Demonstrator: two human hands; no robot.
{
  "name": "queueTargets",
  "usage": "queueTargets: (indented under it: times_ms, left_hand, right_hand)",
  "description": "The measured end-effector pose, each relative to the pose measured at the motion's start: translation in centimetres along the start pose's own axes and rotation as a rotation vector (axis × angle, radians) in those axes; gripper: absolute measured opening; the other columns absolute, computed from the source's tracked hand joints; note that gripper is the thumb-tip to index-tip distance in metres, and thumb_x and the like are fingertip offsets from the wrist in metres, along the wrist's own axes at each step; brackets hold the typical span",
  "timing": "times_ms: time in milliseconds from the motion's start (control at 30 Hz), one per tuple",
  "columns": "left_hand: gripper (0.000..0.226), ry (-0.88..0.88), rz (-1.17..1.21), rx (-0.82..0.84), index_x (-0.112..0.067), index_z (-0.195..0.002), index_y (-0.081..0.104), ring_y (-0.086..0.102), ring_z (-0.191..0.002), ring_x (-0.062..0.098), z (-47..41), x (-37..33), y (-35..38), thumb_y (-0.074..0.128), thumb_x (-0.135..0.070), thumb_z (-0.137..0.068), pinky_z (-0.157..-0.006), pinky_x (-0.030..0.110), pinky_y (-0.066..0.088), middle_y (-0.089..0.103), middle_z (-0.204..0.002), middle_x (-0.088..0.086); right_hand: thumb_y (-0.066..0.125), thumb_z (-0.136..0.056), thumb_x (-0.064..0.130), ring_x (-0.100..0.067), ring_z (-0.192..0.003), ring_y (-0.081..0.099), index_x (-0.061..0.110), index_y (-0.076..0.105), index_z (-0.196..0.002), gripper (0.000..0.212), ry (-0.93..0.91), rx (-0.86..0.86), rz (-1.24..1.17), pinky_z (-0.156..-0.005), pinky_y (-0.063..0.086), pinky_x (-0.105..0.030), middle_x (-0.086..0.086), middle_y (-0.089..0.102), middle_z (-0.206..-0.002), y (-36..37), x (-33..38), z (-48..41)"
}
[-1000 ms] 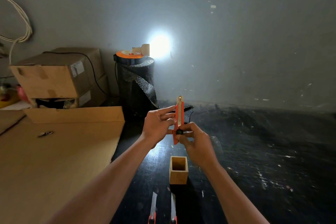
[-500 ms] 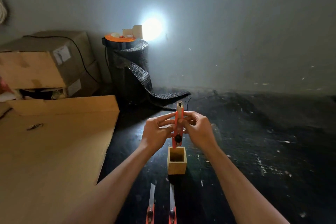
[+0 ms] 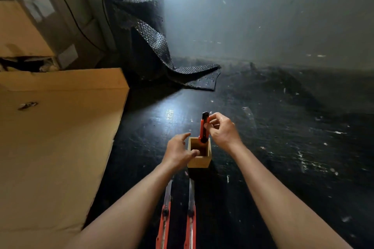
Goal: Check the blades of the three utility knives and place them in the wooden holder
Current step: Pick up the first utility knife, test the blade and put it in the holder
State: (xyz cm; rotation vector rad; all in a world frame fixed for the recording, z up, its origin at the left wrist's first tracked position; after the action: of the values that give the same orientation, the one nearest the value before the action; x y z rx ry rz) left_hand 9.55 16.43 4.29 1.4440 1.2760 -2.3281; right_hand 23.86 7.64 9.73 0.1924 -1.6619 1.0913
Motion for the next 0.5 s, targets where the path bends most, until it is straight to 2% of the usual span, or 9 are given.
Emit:
queueTargets:
  times_ms: [100,300,500]
  left_hand:
    - [0.091,-0.02,-0.047,0.039,-0.014,-0.15,0.048,0.057,-0.13,0.024,-0.3,0.8,1.6,0.092,-0.031,-0.072,-0.11,0.045,0.049,0.058,-0.142,0.006]
    - [0.077,-0.011,-0.028,0.027,-0.017,-0.141,0.058,0.068,-0.113,0.019,-0.2,1.2,2.5,0.092,-0.03,-0.072,-0.101,0.039,0.056,0.07,-0.125,0.001]
    - [0.079,-0.034,-0.006,0.027,-0.02,-0.146,0.054,0.066,-0.118,0.02,-0.4,1.2,2.4,0.09,-0.021,-0.076,-0.1,0.036,0.053,0.071,-0.128,0.004]
  right_hand:
    - [0.066,-0.094,0.02,-0.015,-0.084,0.067,0.016,0.067,-0.098,0.006,0.031,0.023,0.086,-0.058,0.044,-0.015,0.0,0.073,-0.094,1.2,-2.0,0.0]
    - [0.066,-0.09,0.023,-0.023,-0.082,0.067,0.019,0.063,-0.097,0.009,0.068,0.064,0.187,-0.069,0.057,-0.038,-0.004,0.072,-0.092,2.8,-4.4,0.0]
    - [0.063,-0.09,0.016,-0.027,-0.085,0.065,0.016,0.067,-0.097,0.008,0.107,0.045,0.251,-0.072,0.055,-0.039,-0.008,0.072,-0.093,3.0,-5.1,-0.4]
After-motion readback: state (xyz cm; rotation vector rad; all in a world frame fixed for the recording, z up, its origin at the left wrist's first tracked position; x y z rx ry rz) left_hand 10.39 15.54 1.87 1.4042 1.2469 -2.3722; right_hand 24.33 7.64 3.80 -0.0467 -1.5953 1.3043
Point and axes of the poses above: each hand's wrist, its own z-axis away from the middle knuckle, its own y-axis out of the palm, x = y × z, the point moved 5 cm from there along -z, towards the middle knuckle
